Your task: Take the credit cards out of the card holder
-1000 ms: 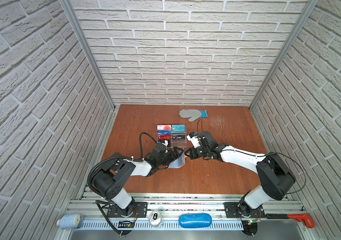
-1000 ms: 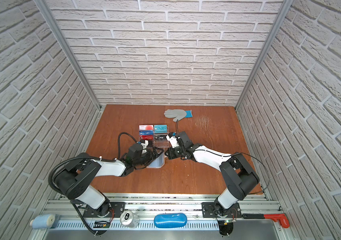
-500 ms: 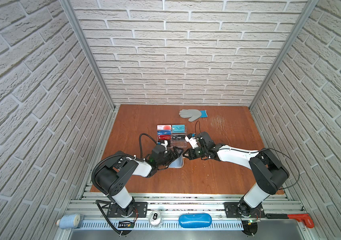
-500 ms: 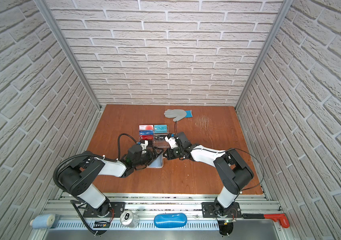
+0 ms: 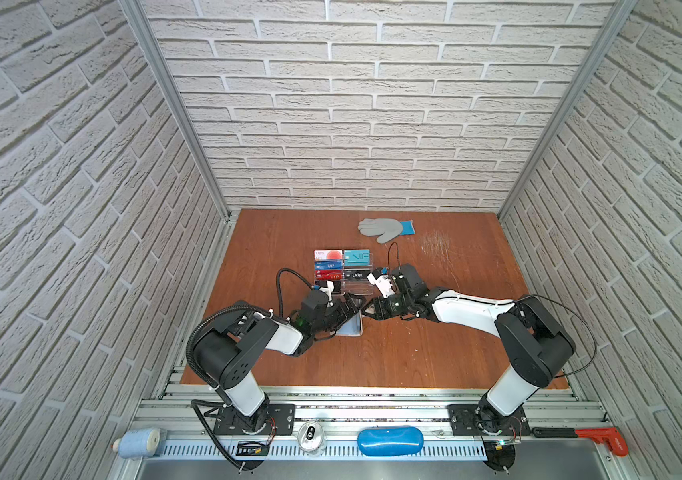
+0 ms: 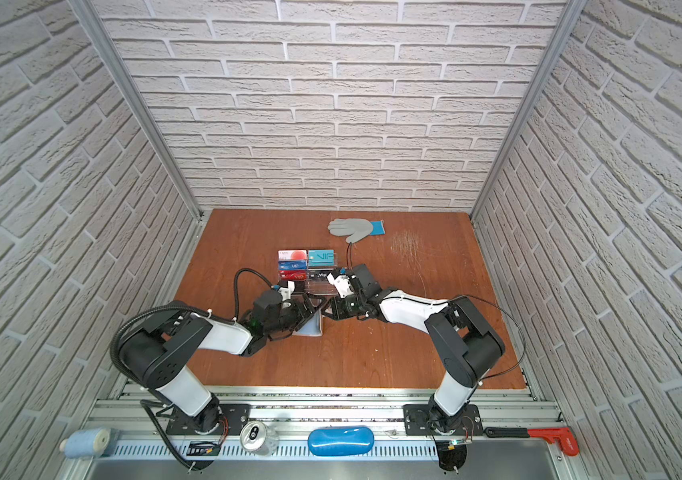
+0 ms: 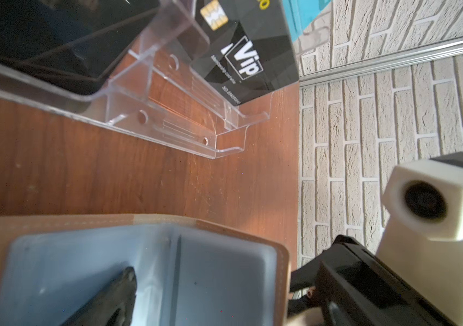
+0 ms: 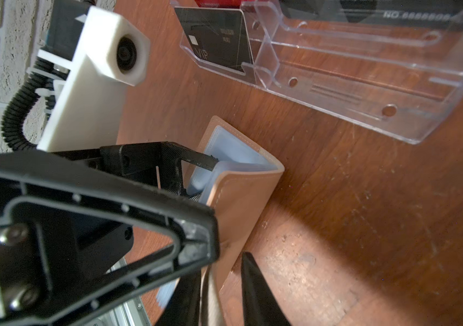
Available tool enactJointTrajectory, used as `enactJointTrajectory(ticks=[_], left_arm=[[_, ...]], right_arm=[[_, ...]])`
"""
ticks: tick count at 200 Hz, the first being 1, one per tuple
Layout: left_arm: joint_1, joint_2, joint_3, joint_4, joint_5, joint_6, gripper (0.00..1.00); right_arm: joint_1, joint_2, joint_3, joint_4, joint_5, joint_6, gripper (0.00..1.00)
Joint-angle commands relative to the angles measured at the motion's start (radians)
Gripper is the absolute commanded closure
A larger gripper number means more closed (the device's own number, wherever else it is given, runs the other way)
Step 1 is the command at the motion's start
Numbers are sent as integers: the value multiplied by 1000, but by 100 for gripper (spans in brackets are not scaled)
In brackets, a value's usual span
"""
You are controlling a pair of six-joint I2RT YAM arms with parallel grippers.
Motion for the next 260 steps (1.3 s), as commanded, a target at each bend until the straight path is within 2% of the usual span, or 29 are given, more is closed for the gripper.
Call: enactJointTrajectory(ticks=[1, 52, 150, 225, 260], left_arm=[[9, 31, -24, -8, -12, -3, 2], [12, 33, -20, -2, -11, -15, 2], [18, 39, -1, 24, -25, -61, 2], [44, 14, -12, 50, -20, -94, 2], [47, -8, -13, 42, -22, -98, 2]], right_arm=[[11, 0, 13, 41, -27, 6, 67], [12, -1, 7, 62, -57, 24, 60], [12, 18, 13, 51, -47, 32, 55], [12, 42, 34, 4, -25, 21, 55], [8, 39, 36, -12, -6, 16, 60]])
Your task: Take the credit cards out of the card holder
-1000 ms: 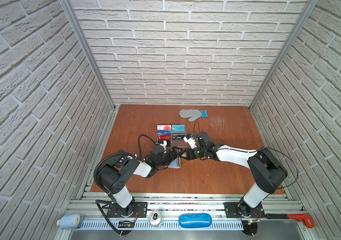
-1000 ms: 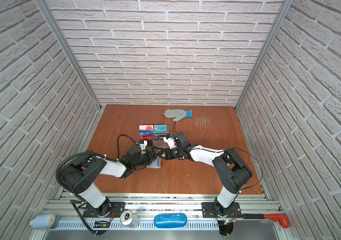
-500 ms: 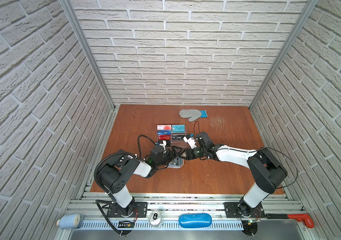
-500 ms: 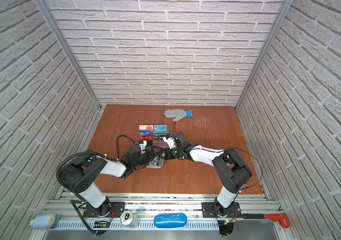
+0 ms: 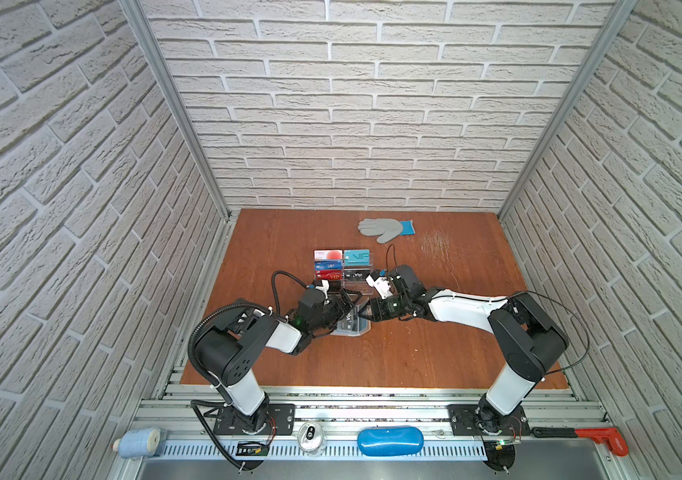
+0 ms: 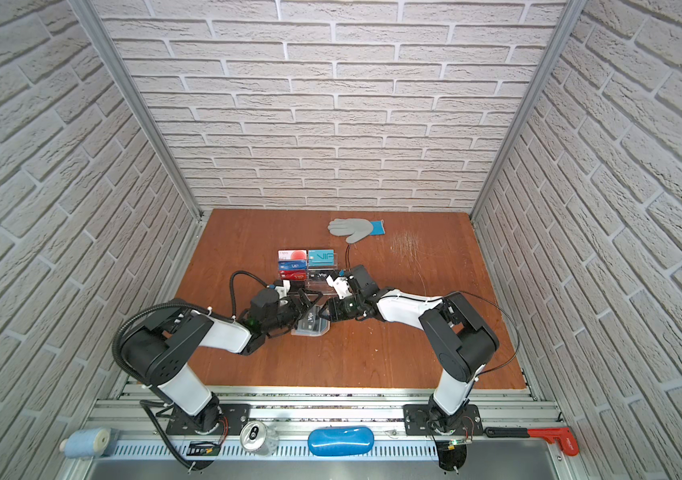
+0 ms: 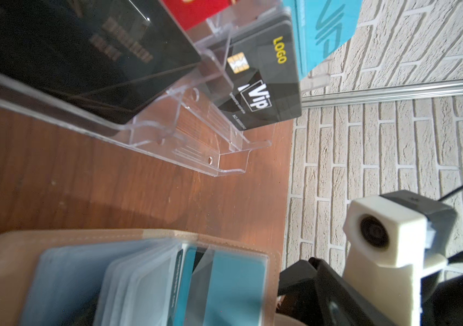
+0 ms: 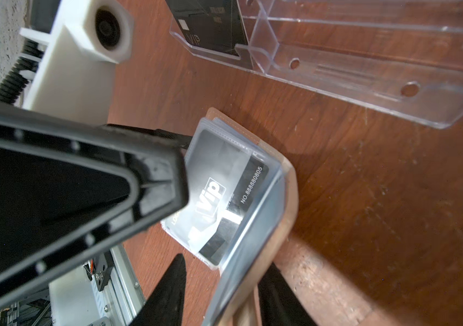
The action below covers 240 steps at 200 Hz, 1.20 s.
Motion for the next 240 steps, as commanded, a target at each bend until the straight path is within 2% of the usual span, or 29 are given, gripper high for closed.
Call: enactJointTrajectory(ticks=[1, 49, 90, 170, 240], left_arm=[[12, -20, -12, 7, -20, 1, 2], [7, -39, -20, 13, -23, -2, 2], [10, -39, -29, 16, -30, 0, 2], [13, -17, -40, 54, -28, -14, 2], [25, -15, -52, 60, -27, -10, 2]], right_arm=[[5, -5, 23, -6, 12, -11, 60], [1, 4, 24, -2, 1, -8, 61], [0, -33, -9, 73, -47, 10, 61], [7, -19, -19, 154, -126, 40, 71], [15, -16, -15, 167, -158, 37, 74]])
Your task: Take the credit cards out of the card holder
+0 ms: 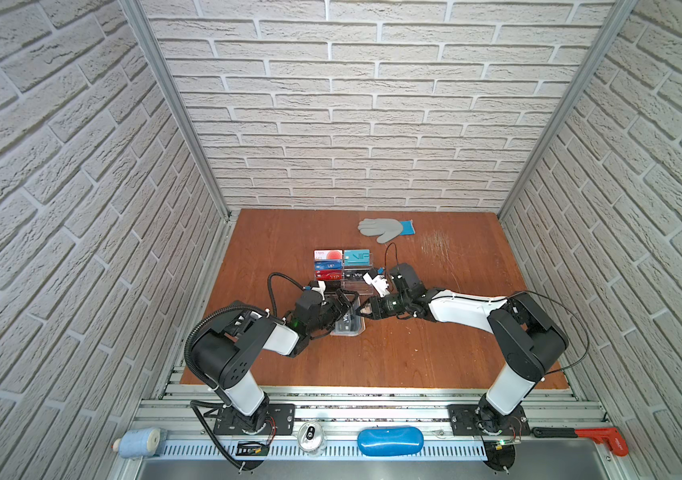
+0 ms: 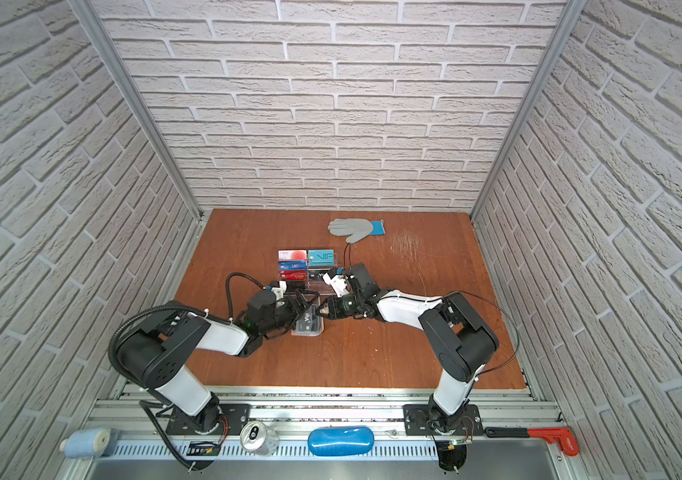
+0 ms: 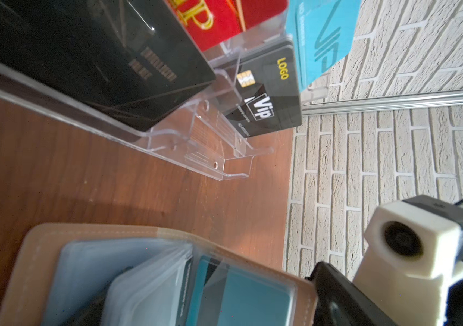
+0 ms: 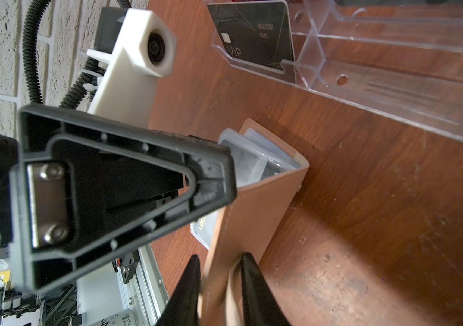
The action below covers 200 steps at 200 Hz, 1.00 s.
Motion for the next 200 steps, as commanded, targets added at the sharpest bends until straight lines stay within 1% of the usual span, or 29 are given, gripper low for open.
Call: enactJointTrajectory(ticks=[1, 39, 71, 129, 155, 176, 200], left_arm=[[11, 7, -19, 43, -9, -2, 2], [16, 8, -18, 47, -6, -3, 2], [20, 6, -18, 46, -3, -4, 2], [30, -9, -23, 38, 0, -2, 2], [48, -27, -29, 27, 13, 2, 2], [68, -56, -42, 5, 19, 12, 2], [95, -107, -66, -30, 27, 24, 2]], right_arm=[[15, -15, -5, 67, -57, 0, 74], [16, -13, -4, 65, -65, -1, 72], [17, -9, 3, 43, -54, -8, 73], [17, 2, 24, -28, -5, -34, 82], [14, -8, 41, -101, 47, -66, 88], [8, -9, 46, -134, 72, -80, 90], [-4, 9, 63, -191, 118, -91, 89]])
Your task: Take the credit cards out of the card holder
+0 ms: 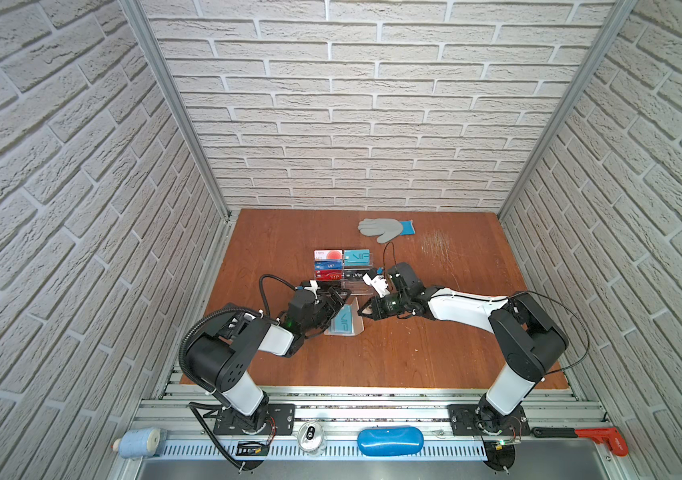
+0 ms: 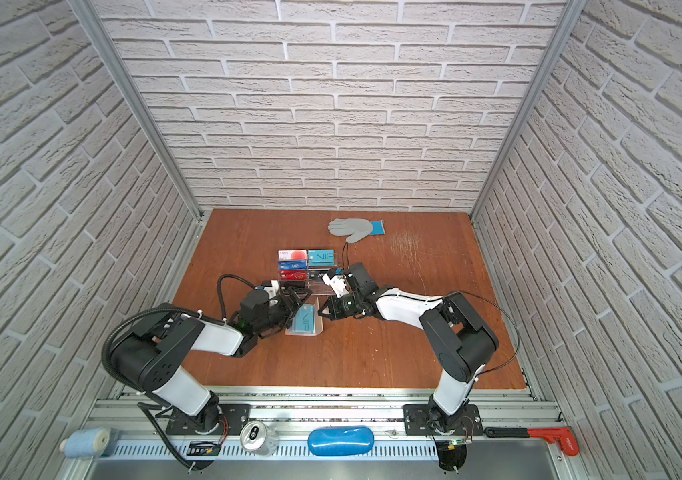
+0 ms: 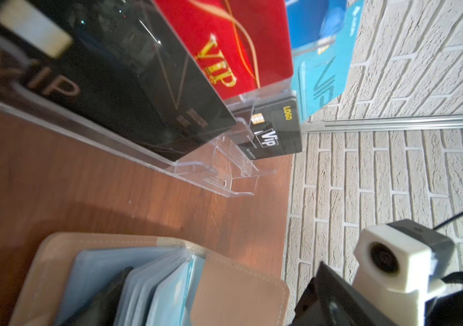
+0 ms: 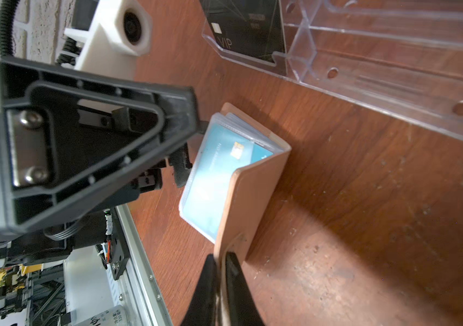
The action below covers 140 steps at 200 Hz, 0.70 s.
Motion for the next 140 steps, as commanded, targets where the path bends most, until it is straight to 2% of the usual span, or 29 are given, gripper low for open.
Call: enactJointTrajectory(ticks=[1, 48, 84, 111, 140], left_arm=[[25, -58, -30, -12, 11, 28, 2], [61, -197, -45, -143, 32, 65, 2], [65, -285, -39, -247, 38, 92, 2], [67, -319, -44, -256, 56, 80, 2], [66, -347, -38, -297, 44, 94, 2]], right_arm=[[-9, 9, 26, -78, 64, -35, 90], [-21, 26, 53, -174, 163, -55, 86], [-23, -33, 31, -168, 213, -70, 63], [-22, -113, -13, -114, 220, -69, 54], [-18, -177, -64, -13, 182, -48, 50]])
